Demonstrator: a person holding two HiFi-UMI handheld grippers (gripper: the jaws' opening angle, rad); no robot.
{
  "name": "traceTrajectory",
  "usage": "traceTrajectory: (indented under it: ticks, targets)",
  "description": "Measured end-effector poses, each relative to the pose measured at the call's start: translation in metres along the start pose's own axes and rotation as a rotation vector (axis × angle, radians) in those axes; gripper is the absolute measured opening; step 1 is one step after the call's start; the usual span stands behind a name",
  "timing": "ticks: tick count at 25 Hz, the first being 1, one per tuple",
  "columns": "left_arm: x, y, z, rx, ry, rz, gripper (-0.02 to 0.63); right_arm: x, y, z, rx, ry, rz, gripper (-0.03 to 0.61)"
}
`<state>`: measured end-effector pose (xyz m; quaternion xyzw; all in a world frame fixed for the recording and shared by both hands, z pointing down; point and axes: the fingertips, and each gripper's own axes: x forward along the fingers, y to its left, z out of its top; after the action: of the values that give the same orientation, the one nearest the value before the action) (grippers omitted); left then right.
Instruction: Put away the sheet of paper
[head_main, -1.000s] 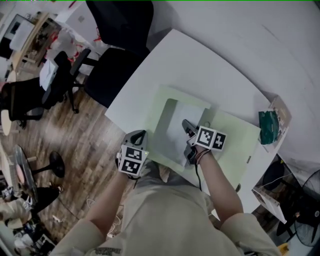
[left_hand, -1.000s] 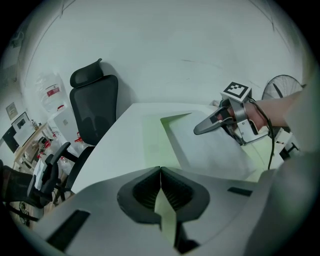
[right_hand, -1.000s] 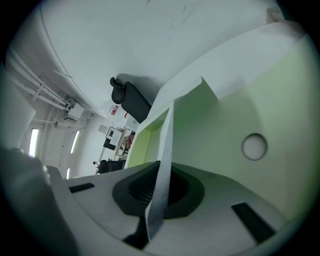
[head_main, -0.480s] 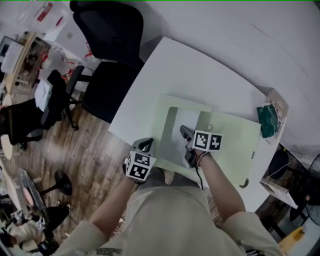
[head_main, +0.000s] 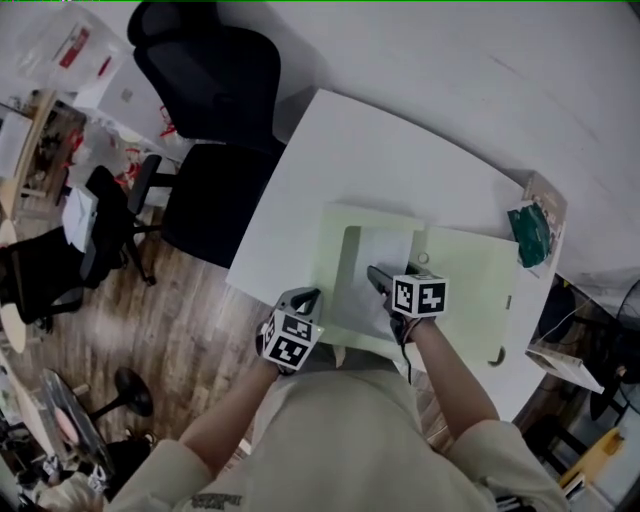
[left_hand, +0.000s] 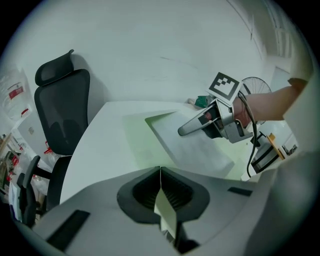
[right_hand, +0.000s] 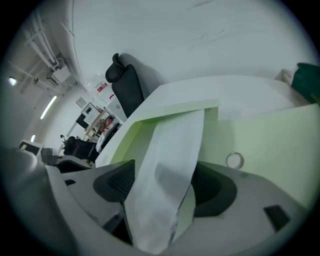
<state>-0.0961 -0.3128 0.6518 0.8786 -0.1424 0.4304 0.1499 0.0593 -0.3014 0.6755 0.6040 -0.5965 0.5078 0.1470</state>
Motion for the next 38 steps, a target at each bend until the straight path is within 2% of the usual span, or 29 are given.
traceTrajectory:
  ticks: [3,7,10,13,22,26,29,33,38]
  targets:
    - [-0.005,0.003,0.01,0.025,-0.045,-0.023,0.021,-0.016,-0.011,0.002,-0.04,-0.022,-0.096,0.364]
    - [-0.019,0.012,0.028,0.042,-0.093,-0.033,0.021,-0.044,-0.013,0.018,-0.026,-0.094,-0.134,0.362]
    - [-0.038,0.014,0.05,0.072,-0.133,-0.035,0.021,-0.071,-0.01,0.036,-0.041,-0.164,-0.131,0.349]
    - [-0.056,0.015,0.072,0.102,-0.182,-0.035,0.021,-0.101,0.002,0.057,-0.082,-0.248,-0.132,0.284]
    - [-0.114,0.016,0.141,0.188,-0.338,-0.009,0.021,-0.196,0.074,0.108,-0.194,-0.517,-0.077,0.159]
    - [-0.147,0.019,0.172,0.205,-0.415,0.005,0.021,-0.24,0.108,0.122,-0.242,-0.631,-0.031,0.138]
    - [-0.181,0.022,0.203,0.204,-0.525,0.018,0.021,-0.27,0.129,0.133,-0.286,-0.687,-0.001,0.13]
    - [-0.225,0.02,0.234,0.235,-0.652,0.041,0.021,-0.307,0.145,0.146,-0.338,-0.779,-0.009,0.089]
    - [-0.262,0.017,0.254,0.25,-0.737,0.058,0.021,-0.342,0.162,0.156,-0.368,-0.872,-0.018,0.063]
